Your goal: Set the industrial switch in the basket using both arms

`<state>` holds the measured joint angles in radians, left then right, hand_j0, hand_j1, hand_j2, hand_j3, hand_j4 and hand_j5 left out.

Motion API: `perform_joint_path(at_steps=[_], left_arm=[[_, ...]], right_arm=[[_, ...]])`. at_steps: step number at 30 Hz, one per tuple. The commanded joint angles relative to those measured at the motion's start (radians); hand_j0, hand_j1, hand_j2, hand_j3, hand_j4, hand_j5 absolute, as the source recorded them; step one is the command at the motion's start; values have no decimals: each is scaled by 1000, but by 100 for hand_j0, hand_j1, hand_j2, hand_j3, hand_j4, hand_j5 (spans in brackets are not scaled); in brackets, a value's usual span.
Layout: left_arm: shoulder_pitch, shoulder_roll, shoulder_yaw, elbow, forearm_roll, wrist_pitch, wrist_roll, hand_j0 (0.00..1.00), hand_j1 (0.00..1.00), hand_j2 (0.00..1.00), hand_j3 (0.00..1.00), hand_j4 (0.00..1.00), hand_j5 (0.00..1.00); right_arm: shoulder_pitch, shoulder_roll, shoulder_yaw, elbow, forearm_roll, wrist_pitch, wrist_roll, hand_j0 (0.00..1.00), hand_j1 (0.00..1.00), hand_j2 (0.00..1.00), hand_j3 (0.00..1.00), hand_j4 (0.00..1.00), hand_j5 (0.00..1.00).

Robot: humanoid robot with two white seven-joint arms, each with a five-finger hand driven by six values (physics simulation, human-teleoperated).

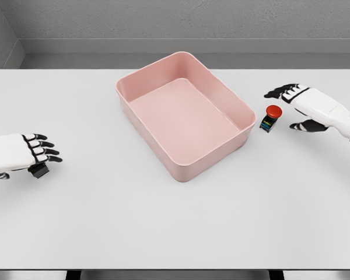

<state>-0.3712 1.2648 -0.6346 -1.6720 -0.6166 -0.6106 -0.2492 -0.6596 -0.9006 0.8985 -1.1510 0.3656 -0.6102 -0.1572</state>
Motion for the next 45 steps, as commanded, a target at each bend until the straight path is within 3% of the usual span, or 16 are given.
perform_joint_path(at_steps=[1, 4, 6, 11, 14, 29, 36, 39, 45], left_arm=[[0, -7, 0, 2, 6, 17, 1, 100, 100, 100, 100, 100, 100], [5, -8, -4, 3, 1, 75, 1, 100, 100, 100, 100, 100, 100], [3, -22, -4, 44, 5, 118, 5, 100, 100, 100, 100, 100, 100], [3, -24, -4, 51, 1, 117, 25, 100, 100, 100, 100, 100, 100], [0, -30, -4, 46, 3, 115, 27, 92, 92, 92, 92, 92, 92], [-2, -25, -23, 23, -8, 104, 27, 86, 86, 86, 86, 86, 86], [-2, -25, -27, 23, -8, 103, 27, 79, 79, 79, 79, 79, 79], [-2, -22, -27, 23, -9, 103, 27, 74, 74, 74, 74, 74, 74], [-3, -21, -27, 21, -9, 103, 27, 73, 73, 73, 73, 73, 73]], right_arm=[[0, 17, -1, 22, -4, -1, 1, 91, 91, 91, 91, 91, 91], [-11, 32, -3, 63, 6, -1, -1, 91, 91, 91, 91, 91, 91], [-15, 43, -1, 80, 9, -1, -1, 91, 91, 91, 91, 91, 91], [-15, 71, -1, 108, 26, -1, 1, 91, 91, 91, 91, 91, 91], [-18, 80, -1, 122, 26, -1, 10, 91, 91, 91, 91, 91, 91], [-25, 155, -1, 160, 50, -1, 15, 89, 89, 89, 89, 89, 89], [-26, 155, -7, 165, 56, -1, 45, 75, 75, 75, 75, 75, 75], [-26, 155, -6, 163, 67, -1, 45, 75, 75, 75, 75, 75, 75], [-26, 155, -10, 163, 79, -1, 45, 67, 67, 67, 67, 67, 67]])
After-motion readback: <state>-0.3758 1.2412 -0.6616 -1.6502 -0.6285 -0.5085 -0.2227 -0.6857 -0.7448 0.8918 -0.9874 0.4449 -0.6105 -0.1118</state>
